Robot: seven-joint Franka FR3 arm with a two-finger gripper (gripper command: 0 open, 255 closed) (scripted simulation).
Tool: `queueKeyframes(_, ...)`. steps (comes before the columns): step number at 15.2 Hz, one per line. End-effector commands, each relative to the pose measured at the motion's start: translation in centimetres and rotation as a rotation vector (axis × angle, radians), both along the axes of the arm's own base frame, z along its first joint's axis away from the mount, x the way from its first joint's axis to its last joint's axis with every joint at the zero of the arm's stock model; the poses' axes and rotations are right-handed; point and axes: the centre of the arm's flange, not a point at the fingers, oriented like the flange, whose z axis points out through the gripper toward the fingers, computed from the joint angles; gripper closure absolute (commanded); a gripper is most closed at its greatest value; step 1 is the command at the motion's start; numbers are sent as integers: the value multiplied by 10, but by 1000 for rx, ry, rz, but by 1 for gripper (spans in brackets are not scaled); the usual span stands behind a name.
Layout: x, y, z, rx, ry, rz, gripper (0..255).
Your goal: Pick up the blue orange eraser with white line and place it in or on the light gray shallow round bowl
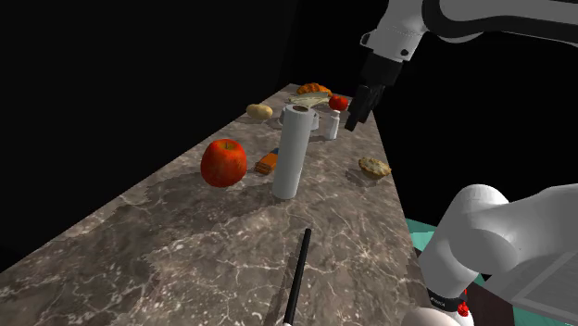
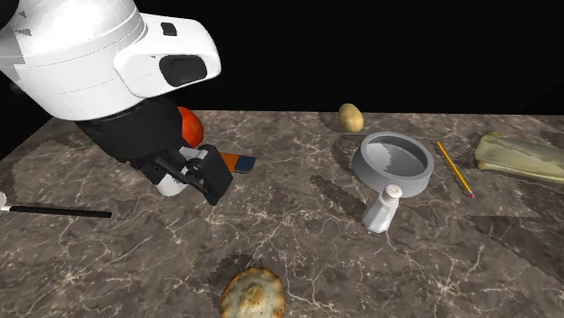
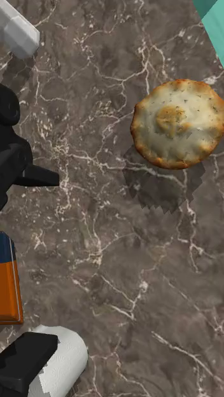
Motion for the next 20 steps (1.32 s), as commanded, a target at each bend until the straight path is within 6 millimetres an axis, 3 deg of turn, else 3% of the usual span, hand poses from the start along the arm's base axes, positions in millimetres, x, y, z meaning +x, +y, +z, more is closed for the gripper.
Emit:
queueKeyframes(1, 0, 0, 0, 0, 0, 0, 0)
queueKeyframes(6, 37, 52, -30, 14, 29, -362, 0)
queueKeyframes(11, 89, 87, -61, 27, 58, -725, 0)
queueKeyframes(15, 138, 102, -86, 38, 81, -1015, 0)
queueKeyframes(19, 188, 102, -113, 49, 105, -1305, 0)
queueKeyframes(20, 188, 102, -113, 50, 105, -1310, 0)
